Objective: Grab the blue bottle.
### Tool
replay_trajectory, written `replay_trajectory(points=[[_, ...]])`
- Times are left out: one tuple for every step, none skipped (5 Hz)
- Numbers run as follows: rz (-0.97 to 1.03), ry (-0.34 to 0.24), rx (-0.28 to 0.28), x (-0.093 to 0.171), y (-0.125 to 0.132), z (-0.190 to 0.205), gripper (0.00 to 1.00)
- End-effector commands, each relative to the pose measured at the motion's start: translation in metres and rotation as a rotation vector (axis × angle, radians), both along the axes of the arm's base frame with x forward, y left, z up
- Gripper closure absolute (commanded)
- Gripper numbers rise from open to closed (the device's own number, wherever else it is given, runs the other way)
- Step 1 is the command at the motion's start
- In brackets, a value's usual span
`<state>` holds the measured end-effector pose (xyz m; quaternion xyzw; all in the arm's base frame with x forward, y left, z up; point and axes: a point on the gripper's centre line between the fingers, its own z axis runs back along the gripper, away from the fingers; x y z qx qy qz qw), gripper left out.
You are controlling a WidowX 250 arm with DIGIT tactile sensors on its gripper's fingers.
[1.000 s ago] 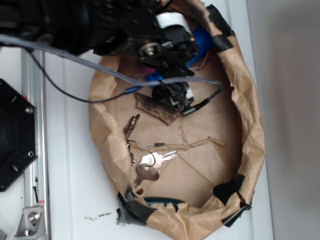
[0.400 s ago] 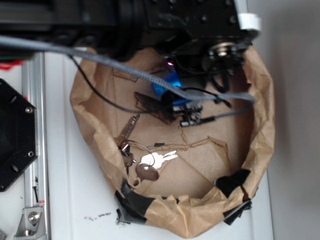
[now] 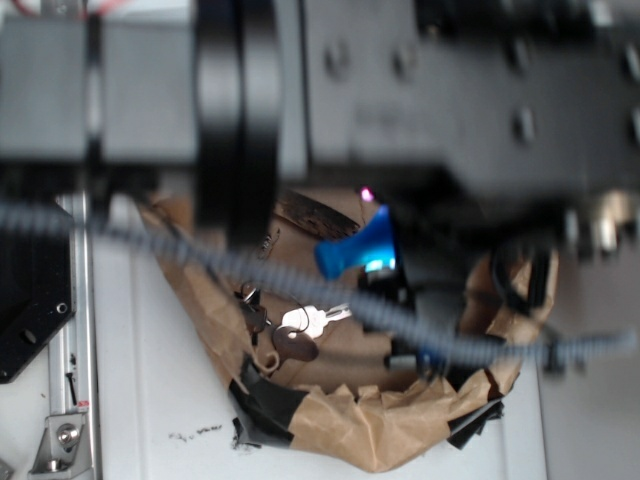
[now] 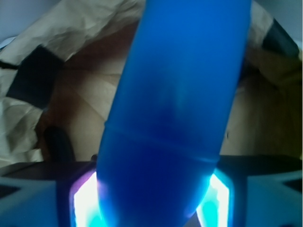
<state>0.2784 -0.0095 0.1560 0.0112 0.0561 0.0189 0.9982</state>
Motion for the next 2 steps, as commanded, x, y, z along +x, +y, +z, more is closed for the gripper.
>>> replay_trajectory(points=[[0.012,-0.122,0.07,0.0031,-0.0051,0.015,1.0],[0.026,-0.119,0.064,0.0012,-0.0035,0.0123,1.0]])
